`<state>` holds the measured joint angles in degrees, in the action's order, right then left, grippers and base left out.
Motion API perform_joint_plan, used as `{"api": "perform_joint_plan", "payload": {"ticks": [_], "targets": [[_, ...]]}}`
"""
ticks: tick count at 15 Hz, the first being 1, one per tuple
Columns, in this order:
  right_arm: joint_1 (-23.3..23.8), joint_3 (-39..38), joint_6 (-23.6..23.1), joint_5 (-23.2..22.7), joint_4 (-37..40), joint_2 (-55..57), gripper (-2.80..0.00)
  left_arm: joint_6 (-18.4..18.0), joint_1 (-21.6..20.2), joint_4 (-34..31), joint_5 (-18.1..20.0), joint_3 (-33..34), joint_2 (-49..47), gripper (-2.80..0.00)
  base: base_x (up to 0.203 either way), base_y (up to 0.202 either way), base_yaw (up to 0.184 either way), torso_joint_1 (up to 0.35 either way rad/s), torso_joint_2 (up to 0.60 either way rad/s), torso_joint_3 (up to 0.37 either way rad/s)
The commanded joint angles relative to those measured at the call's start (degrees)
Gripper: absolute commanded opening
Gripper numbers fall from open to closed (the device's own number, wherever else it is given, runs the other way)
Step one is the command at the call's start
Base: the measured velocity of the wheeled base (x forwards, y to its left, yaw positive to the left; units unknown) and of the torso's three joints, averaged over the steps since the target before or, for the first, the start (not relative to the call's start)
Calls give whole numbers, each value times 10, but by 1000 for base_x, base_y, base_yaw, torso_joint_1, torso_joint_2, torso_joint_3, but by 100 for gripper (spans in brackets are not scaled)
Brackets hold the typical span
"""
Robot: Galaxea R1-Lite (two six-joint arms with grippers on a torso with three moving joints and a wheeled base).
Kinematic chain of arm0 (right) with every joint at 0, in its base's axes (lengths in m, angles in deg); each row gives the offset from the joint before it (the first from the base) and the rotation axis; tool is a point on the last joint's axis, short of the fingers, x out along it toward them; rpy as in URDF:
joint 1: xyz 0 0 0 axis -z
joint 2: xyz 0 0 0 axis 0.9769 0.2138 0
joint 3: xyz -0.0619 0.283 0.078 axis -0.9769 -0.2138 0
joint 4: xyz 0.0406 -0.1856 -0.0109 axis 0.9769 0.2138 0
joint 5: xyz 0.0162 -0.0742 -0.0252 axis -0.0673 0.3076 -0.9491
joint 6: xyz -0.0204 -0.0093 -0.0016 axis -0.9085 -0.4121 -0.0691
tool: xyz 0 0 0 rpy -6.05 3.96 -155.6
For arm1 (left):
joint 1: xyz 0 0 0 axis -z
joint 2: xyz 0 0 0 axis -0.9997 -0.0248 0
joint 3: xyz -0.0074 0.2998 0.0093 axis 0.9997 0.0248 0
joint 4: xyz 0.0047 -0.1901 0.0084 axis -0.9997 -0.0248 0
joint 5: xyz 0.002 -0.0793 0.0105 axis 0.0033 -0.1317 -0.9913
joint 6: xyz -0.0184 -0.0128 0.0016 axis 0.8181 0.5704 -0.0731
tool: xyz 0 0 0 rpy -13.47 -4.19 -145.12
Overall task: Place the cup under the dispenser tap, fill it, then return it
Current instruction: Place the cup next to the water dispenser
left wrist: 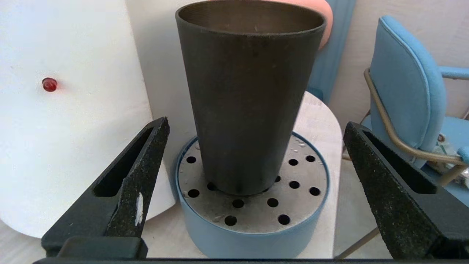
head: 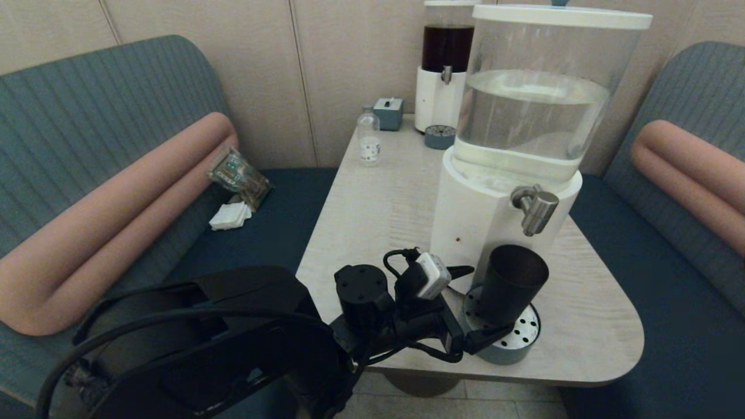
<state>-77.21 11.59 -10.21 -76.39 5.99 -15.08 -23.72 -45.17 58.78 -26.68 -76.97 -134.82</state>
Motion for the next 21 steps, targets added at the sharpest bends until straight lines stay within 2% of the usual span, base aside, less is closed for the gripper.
{"api": "perform_joint_plan", "payload": {"ticks": [1, 8, 21], "targets": [[0, -9, 0, 0, -1, 1, -280, 0, 0, 5, 2, -14, -12, 0, 0, 0, 0, 0, 0, 0], [0, -9, 0, 0, -1, 1, -280, 2, 1, 5, 3, -61, -35, 0, 0, 0, 0, 0, 0, 0], [0, -9, 1, 0, -1, 1, -280, 6, 15, -2, 1, -107, -64, 0, 0, 0, 0, 0, 0, 0]]}}
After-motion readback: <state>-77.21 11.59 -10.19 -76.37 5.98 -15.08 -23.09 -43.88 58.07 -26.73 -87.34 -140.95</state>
